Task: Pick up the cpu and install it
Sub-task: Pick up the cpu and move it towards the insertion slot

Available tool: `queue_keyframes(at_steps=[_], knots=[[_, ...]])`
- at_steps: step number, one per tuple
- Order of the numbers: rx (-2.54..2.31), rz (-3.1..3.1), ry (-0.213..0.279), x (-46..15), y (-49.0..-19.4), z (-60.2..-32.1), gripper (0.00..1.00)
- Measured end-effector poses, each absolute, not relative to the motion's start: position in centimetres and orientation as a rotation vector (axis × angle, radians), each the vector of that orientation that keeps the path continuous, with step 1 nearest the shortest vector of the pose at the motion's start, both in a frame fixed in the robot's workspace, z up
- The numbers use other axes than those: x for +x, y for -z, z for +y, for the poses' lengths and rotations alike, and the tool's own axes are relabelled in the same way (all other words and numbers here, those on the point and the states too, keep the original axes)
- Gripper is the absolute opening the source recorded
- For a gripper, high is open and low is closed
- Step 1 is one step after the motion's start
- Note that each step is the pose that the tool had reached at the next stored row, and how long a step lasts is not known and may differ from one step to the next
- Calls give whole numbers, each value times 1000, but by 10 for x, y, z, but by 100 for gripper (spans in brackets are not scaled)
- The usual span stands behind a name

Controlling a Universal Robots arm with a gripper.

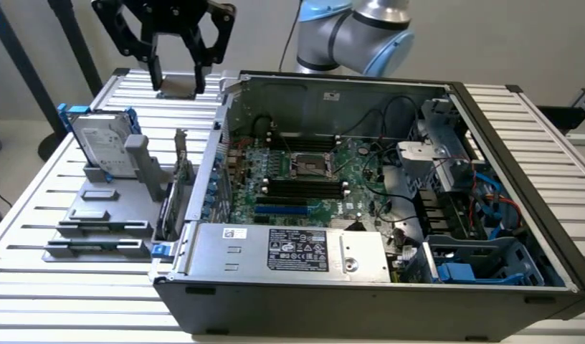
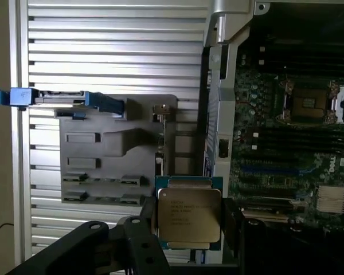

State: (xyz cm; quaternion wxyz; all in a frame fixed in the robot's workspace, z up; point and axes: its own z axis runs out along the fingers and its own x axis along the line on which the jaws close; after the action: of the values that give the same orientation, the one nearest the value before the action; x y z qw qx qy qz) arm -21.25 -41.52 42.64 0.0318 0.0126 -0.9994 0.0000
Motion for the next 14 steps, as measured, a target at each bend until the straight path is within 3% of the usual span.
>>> queue_keyframes(at_steps=[14], knots=[[15,-3078,1,-179,-404,-393,55]])
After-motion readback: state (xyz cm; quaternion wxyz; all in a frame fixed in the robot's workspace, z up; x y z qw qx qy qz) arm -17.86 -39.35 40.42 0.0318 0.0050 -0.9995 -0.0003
